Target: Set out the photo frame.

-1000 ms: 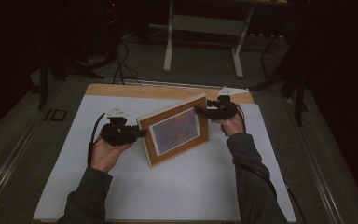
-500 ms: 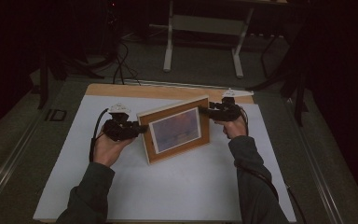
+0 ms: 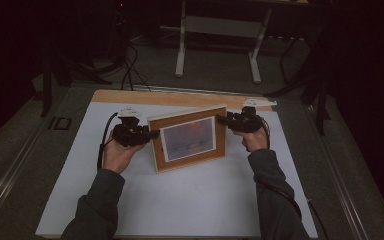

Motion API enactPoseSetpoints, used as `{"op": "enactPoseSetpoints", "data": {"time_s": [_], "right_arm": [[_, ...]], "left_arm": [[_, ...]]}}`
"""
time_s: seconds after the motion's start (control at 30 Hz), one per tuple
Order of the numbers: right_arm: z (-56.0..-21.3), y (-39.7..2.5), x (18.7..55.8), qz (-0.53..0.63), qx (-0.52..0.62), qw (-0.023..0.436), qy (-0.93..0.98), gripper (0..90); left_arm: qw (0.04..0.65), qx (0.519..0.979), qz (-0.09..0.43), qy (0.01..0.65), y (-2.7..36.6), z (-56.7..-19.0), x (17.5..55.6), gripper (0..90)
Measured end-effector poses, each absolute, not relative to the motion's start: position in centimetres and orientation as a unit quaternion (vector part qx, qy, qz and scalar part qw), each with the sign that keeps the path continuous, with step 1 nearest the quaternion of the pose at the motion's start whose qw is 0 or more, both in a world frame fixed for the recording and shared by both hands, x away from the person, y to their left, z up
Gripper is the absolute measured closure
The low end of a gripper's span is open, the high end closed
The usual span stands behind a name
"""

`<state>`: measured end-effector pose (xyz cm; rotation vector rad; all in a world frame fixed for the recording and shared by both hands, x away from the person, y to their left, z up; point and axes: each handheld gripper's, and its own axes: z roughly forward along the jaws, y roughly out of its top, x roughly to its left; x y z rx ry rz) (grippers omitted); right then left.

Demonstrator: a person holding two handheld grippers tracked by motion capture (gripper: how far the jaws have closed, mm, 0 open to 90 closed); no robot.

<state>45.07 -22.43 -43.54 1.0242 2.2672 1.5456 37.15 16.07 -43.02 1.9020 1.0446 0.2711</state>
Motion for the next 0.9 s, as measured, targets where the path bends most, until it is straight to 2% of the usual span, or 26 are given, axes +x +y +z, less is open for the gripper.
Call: {"op": "enactPoseSetpoints", "data": {"time_s": [0.9], "right_arm": [[-43.4, -23.1, 42.8, 0.516, 0.371, 0.129, 0.761, 61.6]], "left_arm": [[0.467, 0.774, 0.104, 0.415, 15.6, -43.2, 38.6, 62.6]]}}
